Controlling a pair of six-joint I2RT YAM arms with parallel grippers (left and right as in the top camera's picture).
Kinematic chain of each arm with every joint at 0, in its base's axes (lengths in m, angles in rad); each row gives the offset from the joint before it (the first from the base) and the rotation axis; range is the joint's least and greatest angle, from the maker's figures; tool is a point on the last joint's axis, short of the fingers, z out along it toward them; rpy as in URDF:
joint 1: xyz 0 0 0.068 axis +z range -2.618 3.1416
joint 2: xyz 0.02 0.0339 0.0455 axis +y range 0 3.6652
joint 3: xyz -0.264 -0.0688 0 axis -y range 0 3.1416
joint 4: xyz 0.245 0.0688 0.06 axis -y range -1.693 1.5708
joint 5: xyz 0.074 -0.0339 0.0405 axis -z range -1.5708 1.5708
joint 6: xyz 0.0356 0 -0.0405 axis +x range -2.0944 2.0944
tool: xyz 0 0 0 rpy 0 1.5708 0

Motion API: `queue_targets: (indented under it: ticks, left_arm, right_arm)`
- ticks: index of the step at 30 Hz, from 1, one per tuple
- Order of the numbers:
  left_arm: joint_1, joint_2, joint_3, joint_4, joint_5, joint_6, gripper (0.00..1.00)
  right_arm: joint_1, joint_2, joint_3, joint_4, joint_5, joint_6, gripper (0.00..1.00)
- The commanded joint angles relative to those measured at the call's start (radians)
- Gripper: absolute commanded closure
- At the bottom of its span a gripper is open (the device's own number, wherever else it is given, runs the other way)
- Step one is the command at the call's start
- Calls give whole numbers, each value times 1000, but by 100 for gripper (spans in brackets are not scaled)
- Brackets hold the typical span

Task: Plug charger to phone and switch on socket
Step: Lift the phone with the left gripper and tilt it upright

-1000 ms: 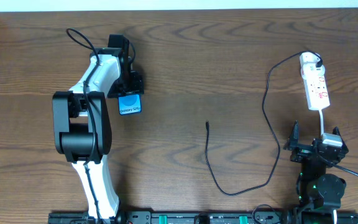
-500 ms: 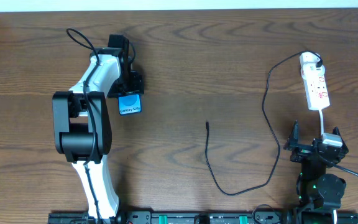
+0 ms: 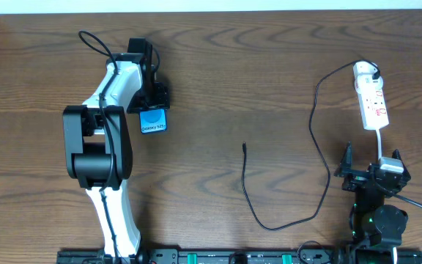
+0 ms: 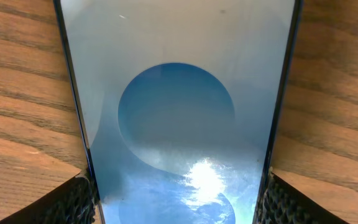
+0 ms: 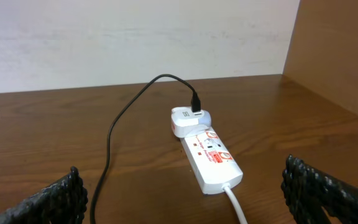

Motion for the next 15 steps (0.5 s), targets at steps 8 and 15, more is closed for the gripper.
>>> queue_targets:
  ticks: [8,15]
  left_arm:
    - [0,-127,27,0,6,6,93]
    - [0,-185,27,-5,58,5,93]
  right_arm:
    - [6,-6,-1,-3,15,-8,1]
    - [6,-6,-1,-3,15,-8,1]
